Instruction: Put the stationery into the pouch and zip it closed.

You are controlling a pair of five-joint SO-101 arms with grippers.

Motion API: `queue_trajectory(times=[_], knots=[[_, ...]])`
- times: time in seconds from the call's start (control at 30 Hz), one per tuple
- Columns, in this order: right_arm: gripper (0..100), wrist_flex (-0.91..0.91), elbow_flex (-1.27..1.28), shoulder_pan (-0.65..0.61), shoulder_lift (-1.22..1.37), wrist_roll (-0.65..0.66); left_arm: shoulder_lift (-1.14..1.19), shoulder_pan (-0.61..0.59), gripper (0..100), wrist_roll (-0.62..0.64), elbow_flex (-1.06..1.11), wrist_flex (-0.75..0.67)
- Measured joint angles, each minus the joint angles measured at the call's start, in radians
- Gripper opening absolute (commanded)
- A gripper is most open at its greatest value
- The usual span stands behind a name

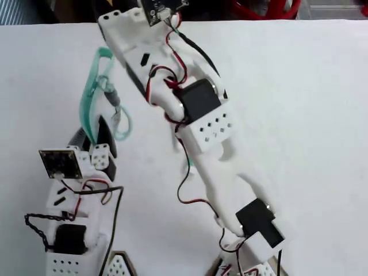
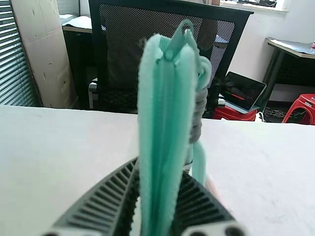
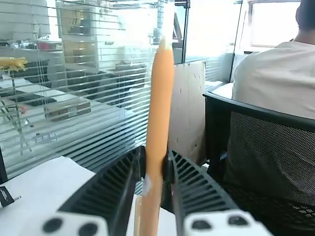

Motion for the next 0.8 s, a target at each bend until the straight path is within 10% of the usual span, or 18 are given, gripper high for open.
queue_trajectory(times=[0.8], knots=[[1.7,0.081,0.034,-0.068,0.135,-0.002,0.000,0.000,5,0.000,0.000,0.000]])
